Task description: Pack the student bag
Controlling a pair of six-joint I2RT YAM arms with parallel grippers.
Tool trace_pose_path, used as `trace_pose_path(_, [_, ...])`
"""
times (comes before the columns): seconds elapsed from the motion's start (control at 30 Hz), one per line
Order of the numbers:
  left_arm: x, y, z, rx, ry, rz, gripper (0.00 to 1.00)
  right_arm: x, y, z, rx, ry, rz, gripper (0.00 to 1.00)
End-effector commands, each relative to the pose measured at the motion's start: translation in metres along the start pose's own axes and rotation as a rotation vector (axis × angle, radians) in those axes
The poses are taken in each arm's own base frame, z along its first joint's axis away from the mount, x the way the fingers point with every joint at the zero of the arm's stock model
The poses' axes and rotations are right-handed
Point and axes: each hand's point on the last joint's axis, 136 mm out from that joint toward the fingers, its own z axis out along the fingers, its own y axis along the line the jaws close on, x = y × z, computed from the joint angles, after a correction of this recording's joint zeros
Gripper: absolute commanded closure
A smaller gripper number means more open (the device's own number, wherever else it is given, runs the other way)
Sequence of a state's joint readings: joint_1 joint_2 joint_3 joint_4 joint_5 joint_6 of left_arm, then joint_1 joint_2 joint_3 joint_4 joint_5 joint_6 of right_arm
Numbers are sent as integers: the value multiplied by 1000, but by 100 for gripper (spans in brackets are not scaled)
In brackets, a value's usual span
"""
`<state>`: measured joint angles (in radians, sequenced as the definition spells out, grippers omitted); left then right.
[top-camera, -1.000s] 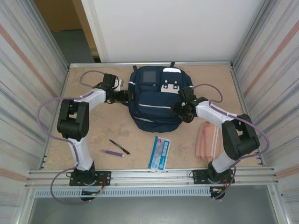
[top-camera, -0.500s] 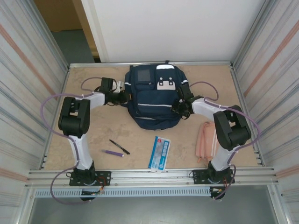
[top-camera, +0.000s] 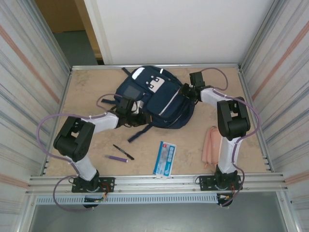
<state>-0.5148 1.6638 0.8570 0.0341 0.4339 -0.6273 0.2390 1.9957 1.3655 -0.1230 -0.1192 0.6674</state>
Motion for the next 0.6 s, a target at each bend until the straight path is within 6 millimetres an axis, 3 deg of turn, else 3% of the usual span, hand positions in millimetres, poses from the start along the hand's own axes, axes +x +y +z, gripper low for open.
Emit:
trace_pose_path(0.0, [-24,-9,-44,-70,-213,1,49,-11,1,-22,-27,-16,-13,57])
trace_pose_path(0.13, [-28,2,-85,-216,-264,16,41,-2,-6,-56,-41,-8,-22,50])
trace_pose_path(0.23, [-36,20,-92,-240,-278,-21,40,20,-6,-78,-28,-10,-64,48])
trace_pose_path(0.4, [-44,45,-74,-224,-228,-120,40,68,21,-107,-23,-16,-195,47])
trace_pose_path(0.57, [-52,47,-50,-201,-195,-133,39,125,52,-123,-30,-14,-348,45])
